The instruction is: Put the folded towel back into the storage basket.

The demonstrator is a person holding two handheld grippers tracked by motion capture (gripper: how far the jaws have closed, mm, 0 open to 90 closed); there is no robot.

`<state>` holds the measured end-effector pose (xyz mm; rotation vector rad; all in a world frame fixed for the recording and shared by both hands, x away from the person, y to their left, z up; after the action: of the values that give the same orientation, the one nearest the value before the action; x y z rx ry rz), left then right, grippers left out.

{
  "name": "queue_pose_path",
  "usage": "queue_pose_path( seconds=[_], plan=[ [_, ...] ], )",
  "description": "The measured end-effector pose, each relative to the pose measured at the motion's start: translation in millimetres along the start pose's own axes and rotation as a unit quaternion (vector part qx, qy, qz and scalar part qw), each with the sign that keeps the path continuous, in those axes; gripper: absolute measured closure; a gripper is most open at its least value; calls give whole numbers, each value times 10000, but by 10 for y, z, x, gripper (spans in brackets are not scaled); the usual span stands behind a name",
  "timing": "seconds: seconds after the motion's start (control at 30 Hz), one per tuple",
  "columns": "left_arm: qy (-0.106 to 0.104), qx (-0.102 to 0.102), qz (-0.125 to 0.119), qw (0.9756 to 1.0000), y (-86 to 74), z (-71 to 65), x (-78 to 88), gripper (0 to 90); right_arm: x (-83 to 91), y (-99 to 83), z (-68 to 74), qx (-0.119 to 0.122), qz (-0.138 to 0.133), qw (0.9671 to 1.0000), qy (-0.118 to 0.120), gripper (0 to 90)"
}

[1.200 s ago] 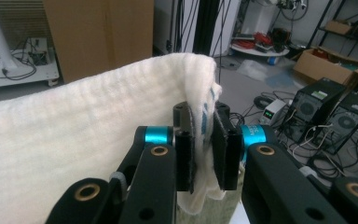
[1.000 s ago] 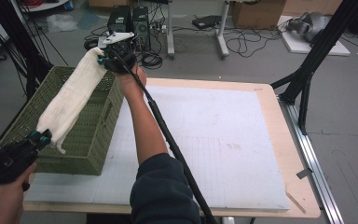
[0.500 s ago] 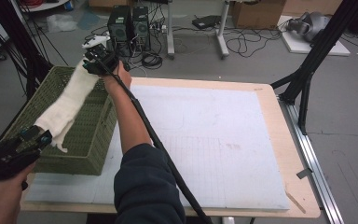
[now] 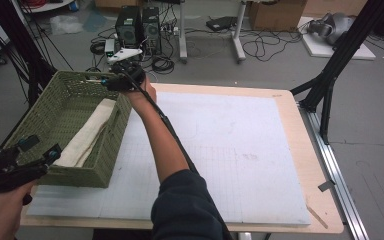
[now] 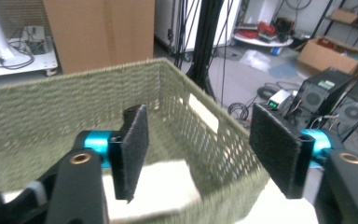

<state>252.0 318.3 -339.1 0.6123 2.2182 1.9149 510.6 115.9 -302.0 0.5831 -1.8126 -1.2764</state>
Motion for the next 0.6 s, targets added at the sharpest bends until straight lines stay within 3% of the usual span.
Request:
queue_pose_path(
  seconds=[0.23,0.6],
  plan=[
    [-249,-9,68,9997,-2,-85,-68,182,361,-148,-121,-105,80,9999,20,205],
    [-677,-73,76,9976,9,-218,-188,180,723,-286,-204,-182,128,9996,145,170]
  ],
)
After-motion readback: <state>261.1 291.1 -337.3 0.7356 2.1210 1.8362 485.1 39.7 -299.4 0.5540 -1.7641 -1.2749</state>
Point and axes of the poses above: each handheld gripper's, and its own axes: x roughly backward along the jaws, y roughly out of its top, z roughly to its left, the point moved 4 cm from there along -x, roughly forward along the jaws, and after that the axes turned 3 degrees about x, right-handed, at the moved point
